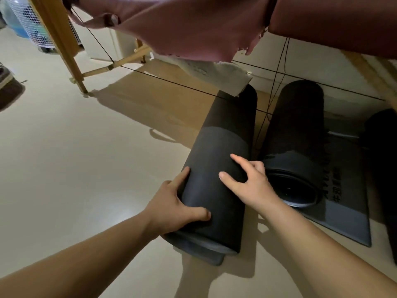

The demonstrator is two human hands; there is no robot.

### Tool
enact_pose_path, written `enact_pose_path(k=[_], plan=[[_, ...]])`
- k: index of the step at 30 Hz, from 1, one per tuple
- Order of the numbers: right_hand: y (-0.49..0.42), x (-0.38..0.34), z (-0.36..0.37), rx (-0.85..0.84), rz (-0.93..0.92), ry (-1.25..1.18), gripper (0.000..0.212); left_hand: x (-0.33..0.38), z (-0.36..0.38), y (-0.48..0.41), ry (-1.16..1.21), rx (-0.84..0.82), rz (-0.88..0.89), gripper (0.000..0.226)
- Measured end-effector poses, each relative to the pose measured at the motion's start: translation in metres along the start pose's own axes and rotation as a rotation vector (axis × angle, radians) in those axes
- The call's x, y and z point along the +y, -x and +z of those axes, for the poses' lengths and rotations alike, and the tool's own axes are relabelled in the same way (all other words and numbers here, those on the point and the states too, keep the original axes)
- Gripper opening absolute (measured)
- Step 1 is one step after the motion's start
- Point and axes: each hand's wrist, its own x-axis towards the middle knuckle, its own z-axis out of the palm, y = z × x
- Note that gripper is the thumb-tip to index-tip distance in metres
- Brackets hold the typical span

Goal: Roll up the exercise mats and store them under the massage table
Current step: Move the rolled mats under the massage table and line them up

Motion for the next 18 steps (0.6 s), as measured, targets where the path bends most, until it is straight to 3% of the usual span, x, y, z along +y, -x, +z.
enact_pose_path(k=[3,7,9,11,13,18], plan=[[0.002,0.003,-0.008,-0.002,-0.040,0.019,0.066,0.009,0.002,-0.026,-0.002,-0.001,-0.009,0.137],[0.007,0.006,-0.011,0.139,-0.218,0.350,0.056,0.039,0.003,-0.080,-0.062,0.009,0.000,0.140],[0.008,0.005,-0.013,0.027,-0.204,0.366,0.068,0.053,0.002,-0.101,-0.130,-0.002,0.016,0.138],[0.006,0.003,-0.017,-0.125,-0.099,0.321,0.093,0.062,0.002,-0.114,-0.216,-0.004,0.039,0.133],[0.004,0.004,-0.020,-0.155,-0.081,0.358,0.107,0.064,0.006,-0.115,-0.264,0.040,0.083,0.123],[-0.005,0.009,-0.018,-0.015,-0.183,0.387,0.088,0.023,0.016,-0.075,-0.302,0.282,0.177,0.096]])
